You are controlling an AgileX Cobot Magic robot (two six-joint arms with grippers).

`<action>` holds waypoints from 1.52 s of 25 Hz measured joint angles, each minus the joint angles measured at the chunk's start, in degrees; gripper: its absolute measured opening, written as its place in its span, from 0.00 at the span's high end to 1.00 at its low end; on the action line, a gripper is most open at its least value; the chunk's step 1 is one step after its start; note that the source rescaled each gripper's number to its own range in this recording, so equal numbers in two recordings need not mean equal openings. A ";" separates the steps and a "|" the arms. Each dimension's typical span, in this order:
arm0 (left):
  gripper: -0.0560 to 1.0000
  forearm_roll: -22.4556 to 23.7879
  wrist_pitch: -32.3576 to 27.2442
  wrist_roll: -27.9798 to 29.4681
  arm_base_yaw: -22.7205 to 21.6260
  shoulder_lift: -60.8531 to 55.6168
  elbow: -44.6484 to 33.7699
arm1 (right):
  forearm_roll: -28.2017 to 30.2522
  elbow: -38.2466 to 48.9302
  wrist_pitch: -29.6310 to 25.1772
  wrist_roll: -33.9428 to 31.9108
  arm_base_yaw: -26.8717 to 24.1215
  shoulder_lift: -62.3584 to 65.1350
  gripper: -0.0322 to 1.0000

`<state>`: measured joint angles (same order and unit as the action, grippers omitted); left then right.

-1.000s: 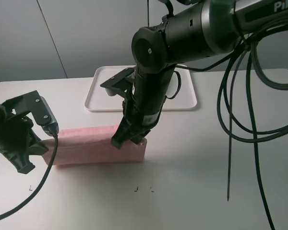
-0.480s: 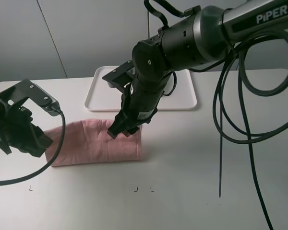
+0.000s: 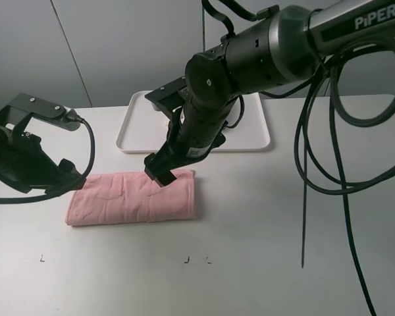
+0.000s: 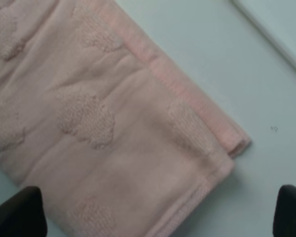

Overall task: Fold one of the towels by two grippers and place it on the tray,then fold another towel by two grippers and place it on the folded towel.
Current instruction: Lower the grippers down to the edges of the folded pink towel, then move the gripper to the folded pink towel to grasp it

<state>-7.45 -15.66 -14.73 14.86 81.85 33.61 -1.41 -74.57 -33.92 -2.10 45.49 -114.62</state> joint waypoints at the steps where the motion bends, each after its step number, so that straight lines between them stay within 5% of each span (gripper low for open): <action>1: 0.00 1.58 -1.21 3.12 0.00 0.96 0.89 | -2.13 0.00 -0.76 0.11 -1.05 0.00 0.00; 5: 0.00 10.02 -8.46 20.58 0.00 6.24 6.43 | -10.19 -0.11 -5.74 4.15 -5.70 0.00 0.00; 9: 0.00 12.80 -15.64 29.26 0.00 11.18 12.47 | -12.24 -0.11 -9.42 5.25 -6.82 0.00 0.00; 17: 0.00 13.46 -26.98 30.83 -2.63 21.98 20.05 | -14.60 -0.11 -11.21 5.90 -6.82 0.00 0.00; 38: 0.00 14.04 -24.96 32.24 -2.78 29.55 20.89 | -14.60 -0.11 -10.78 6.23 -6.82 0.00 0.00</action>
<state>6.59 -40.62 17.52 12.08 111.41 54.50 -16.01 -74.68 -44.70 4.13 38.68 -114.62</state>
